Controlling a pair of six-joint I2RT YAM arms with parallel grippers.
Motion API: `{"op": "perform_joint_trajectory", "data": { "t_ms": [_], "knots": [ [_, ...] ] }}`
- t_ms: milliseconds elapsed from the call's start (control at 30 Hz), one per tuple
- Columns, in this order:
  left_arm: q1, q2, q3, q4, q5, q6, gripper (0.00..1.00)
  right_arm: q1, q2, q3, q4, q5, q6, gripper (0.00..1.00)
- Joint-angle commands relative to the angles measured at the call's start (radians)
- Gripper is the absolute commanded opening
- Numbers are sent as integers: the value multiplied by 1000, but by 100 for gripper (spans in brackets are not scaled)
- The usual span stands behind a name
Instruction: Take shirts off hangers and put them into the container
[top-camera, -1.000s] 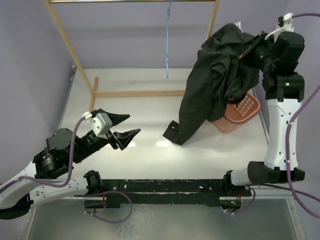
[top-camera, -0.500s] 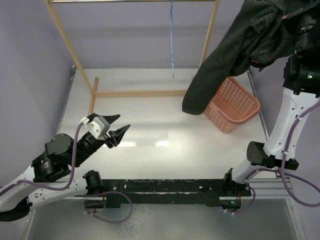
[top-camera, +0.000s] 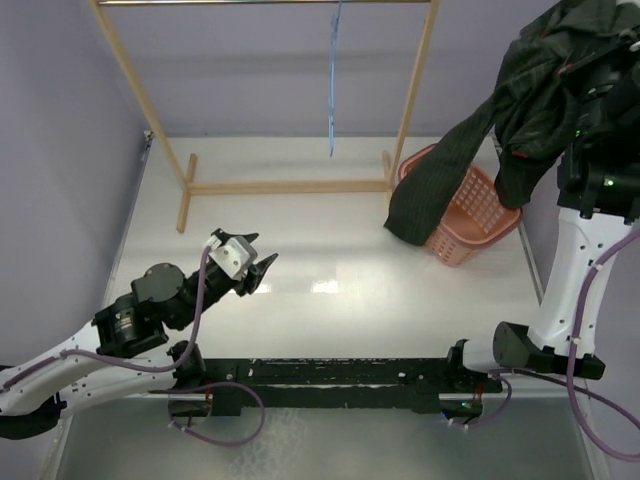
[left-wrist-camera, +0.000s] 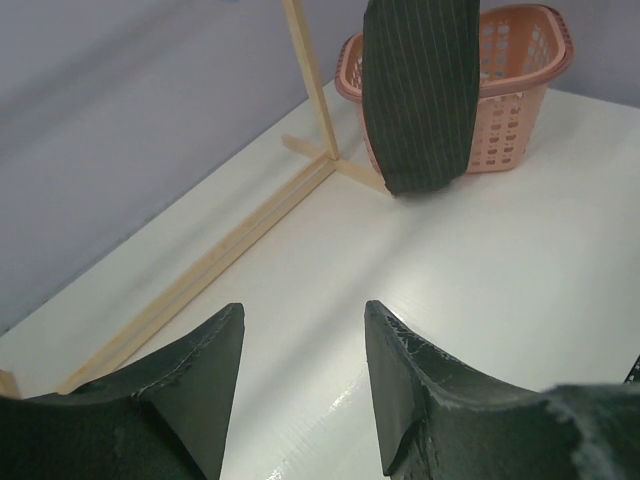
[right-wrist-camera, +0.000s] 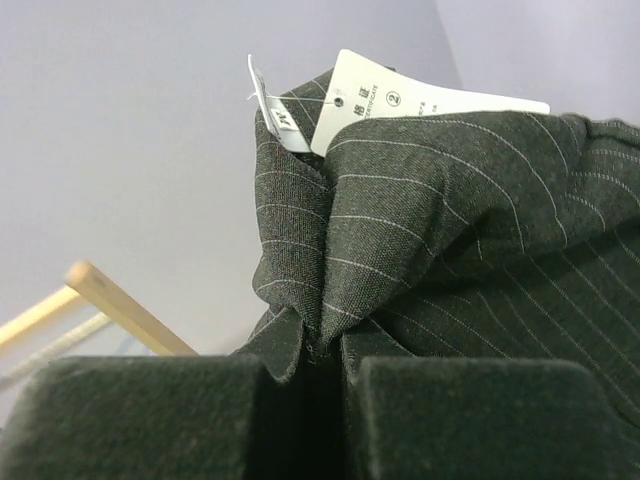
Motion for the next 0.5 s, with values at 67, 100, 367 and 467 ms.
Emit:
{"op": "perform_joint_trajectory", "data": {
  "t_ms": [67, 100, 367, 467],
  "knots": [
    [-2, 17, -19, 52, 13, 12, 56, 17, -51, -253, 84, -91, 25, 0],
    [-2, 16, -32, 62, 11, 12, 56, 17, -47, -271, 70, -117, 38, 0],
    [-2, 12, -55, 53, 38, 0, 57, 91, 87, -457, 9, -187, 15, 0],
    [-2, 4, -61, 41, 42, -1, 56, 131, 127, -535, -9, -157, -16, 0]
  ]
}}
